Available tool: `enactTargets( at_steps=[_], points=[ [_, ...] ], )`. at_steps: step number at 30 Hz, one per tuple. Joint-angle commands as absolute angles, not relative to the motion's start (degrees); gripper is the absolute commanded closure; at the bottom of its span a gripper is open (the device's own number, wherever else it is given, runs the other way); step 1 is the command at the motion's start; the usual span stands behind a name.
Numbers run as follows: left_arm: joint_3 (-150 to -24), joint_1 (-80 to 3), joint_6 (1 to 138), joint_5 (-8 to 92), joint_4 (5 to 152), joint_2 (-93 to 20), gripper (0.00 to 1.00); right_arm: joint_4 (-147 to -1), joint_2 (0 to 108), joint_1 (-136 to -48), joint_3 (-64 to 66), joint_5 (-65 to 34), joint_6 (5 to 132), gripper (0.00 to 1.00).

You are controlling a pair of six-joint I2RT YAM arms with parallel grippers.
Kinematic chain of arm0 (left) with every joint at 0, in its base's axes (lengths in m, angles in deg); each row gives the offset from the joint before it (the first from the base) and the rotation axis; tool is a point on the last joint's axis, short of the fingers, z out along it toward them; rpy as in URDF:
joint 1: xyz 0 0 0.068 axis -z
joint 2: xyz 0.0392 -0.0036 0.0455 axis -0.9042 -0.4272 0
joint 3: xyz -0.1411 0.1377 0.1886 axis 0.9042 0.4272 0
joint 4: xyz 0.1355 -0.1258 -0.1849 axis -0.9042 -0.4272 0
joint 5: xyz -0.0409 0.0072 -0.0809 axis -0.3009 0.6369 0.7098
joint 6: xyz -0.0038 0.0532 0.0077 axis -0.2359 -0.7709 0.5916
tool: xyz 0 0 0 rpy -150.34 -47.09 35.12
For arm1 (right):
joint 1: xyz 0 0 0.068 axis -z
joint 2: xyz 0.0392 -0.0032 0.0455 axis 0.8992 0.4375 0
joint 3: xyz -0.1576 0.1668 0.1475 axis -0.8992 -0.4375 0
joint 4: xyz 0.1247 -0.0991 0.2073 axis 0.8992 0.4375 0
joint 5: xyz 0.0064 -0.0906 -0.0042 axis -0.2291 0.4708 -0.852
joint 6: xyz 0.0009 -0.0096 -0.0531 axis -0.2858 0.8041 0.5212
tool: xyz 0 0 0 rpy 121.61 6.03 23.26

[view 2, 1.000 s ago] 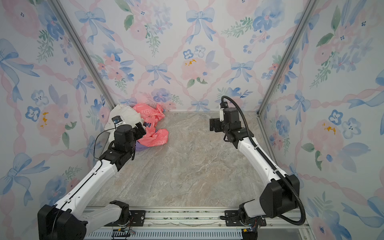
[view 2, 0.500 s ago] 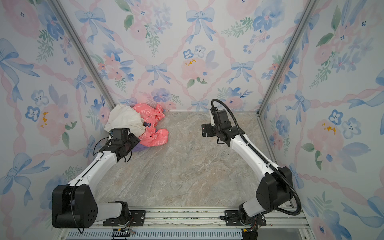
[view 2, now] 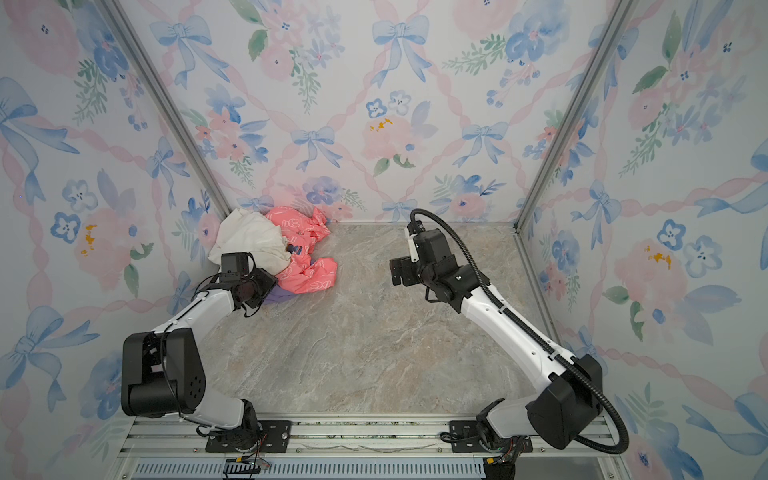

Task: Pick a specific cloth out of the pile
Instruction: 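Lower the left gripper under the white cloth and pinch the purple shirt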

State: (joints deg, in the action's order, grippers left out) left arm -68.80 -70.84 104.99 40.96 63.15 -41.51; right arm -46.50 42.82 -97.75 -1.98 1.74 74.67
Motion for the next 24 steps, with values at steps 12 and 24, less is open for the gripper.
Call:
enactTargets(
  at_steps=[12,24],
  points=[
    [-65.3,-69.2,107.9,40.8,65.9,-42.7,0.63,-44.0,28.3,-96.8,-8.8,1.2,75.6,0.03],
    [-57.4,-73.2,112.7,35.7,66.5,-30.3,0.58,-42.8,28.2,-94.9,-9.0,-4.5,75.0,0.03]
  ],
)
